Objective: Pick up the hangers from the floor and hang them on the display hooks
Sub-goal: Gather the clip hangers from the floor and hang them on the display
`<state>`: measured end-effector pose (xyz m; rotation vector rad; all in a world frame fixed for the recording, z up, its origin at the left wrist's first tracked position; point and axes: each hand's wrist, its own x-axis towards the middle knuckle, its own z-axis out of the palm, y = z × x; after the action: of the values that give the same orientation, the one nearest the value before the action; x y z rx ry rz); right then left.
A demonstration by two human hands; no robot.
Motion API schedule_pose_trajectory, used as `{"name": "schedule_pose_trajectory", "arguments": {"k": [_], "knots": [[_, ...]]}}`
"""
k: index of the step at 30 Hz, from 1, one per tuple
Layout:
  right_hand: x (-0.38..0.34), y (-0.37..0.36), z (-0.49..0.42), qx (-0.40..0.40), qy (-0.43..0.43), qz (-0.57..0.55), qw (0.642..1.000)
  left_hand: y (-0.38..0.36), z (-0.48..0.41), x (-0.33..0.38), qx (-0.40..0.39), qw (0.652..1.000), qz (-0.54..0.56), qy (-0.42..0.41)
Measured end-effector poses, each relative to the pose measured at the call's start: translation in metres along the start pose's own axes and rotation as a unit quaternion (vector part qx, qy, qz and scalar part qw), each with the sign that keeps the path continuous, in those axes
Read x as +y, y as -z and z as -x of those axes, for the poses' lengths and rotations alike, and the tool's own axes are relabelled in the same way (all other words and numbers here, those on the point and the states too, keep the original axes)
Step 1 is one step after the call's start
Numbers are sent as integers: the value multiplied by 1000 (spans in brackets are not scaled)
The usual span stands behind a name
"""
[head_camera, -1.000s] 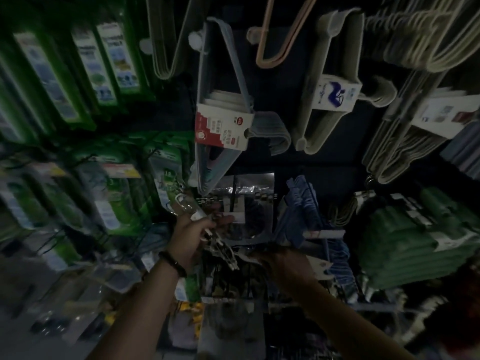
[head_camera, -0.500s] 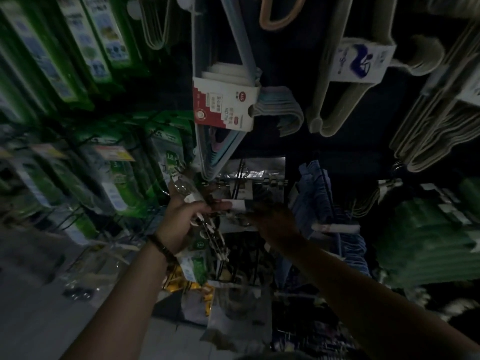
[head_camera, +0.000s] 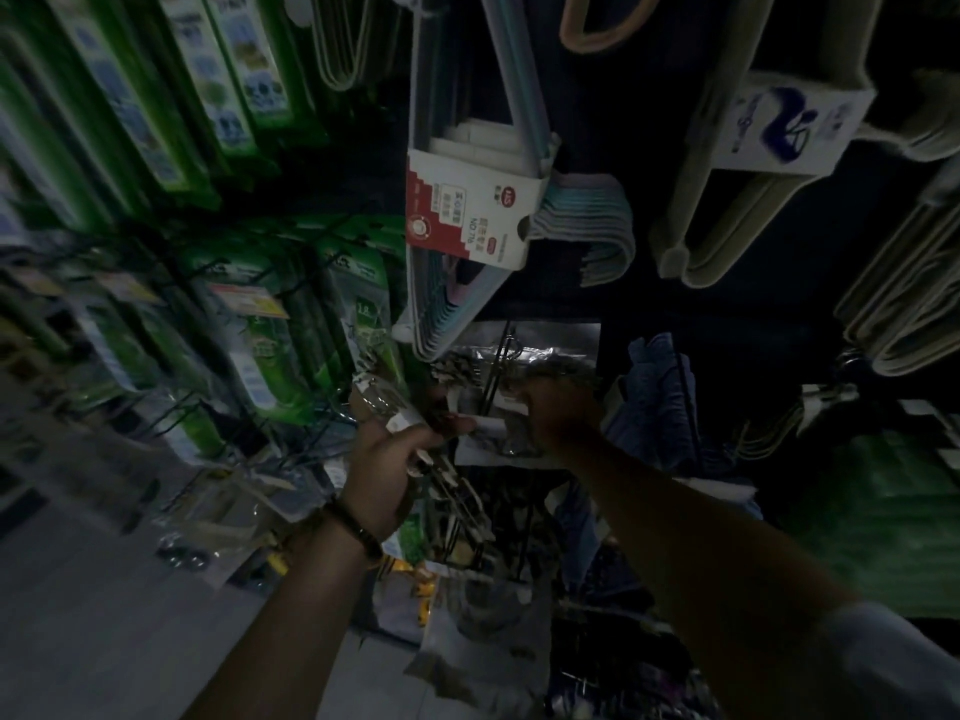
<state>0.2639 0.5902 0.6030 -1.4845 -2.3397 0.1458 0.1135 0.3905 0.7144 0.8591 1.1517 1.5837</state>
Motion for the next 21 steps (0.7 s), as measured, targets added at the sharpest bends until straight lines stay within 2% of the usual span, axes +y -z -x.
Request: {"name": "schedule_pose_trajectory", "arguments": {"k": [3, 6, 11, 14, 17, 19, 21], "knots": [[-4, 6, -10, 56, -25, -21, 998, -11, 8, -2, 15, 1000, -13, -8], [2, 1, -20, 39, -30, -116, 992, -16, 14, -1, 10, 1000, 2, 11], [12, -16, -36, 38, -60, -151, 986, -6, 10, -9, 66, 997, 45, 20], [10, -24, -42, 59, -109, -157, 980, -3, 8, -10, 67, 997, 35, 15], [-10, 0, -12, 135, -137, -213, 958, 3, 5, -12, 60, 998, 15, 31], [-27, 25, 23, 212, -110, -283, 929, 4, 4, -13, 46, 998, -12, 33], [-42, 50, 62, 242, -83, -360, 897, 6, 8, -15, 54, 998, -31, 24]]}}
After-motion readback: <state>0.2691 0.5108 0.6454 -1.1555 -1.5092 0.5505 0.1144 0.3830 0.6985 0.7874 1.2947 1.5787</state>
